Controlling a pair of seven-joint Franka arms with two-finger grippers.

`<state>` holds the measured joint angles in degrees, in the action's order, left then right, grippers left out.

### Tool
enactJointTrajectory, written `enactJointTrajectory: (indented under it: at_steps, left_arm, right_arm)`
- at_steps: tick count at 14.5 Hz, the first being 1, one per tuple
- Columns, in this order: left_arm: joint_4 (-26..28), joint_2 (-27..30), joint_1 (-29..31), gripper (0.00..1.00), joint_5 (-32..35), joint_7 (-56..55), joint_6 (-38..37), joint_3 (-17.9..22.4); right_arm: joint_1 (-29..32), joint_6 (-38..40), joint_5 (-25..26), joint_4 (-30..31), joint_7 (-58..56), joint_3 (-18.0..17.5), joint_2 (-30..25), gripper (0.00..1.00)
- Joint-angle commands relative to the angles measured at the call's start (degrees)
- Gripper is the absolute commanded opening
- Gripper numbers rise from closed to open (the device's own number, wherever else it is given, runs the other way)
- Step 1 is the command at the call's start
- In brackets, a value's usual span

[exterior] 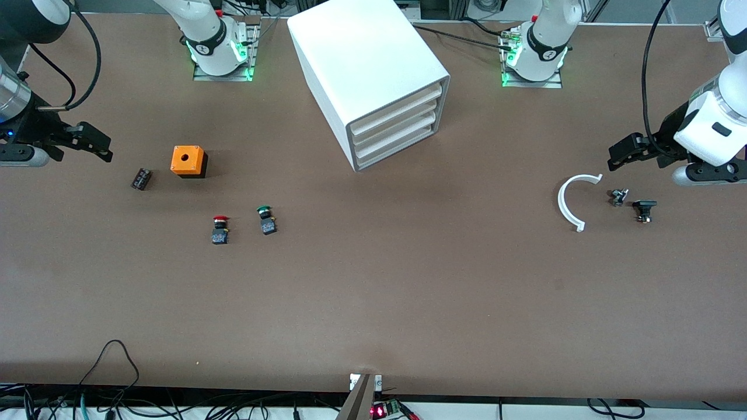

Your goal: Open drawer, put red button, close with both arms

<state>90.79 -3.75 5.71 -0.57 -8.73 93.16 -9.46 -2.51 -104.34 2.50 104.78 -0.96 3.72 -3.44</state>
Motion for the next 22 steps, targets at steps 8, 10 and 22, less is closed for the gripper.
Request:
enactJointTrajectory:
  at_steps: [8,10,22]
  left_arm:
    - [-2.90,-1.26,-0.17,1.00,-0.40,1.00,-0.26,-0.21]
    - [-2.90,-1.26,-0.18,1.00,-0.49,1.00,-0.26,-0.21]
    - [-1.32,-7.92,-3.33,1.00,-1.19,2.05,-0.08,-0.56]
  right_arm:
    - [0.13,0.89,-0.83,-0.72,-0.80,-0.03,0.01,1.00]
    - [0.13,0.89,-0.83,-0.72,-0.89,-0.03,0.01,1.00]
    - [0.13,2.12,-0.83,-0.72,-0.62,-0.11,-0.08,1.00]
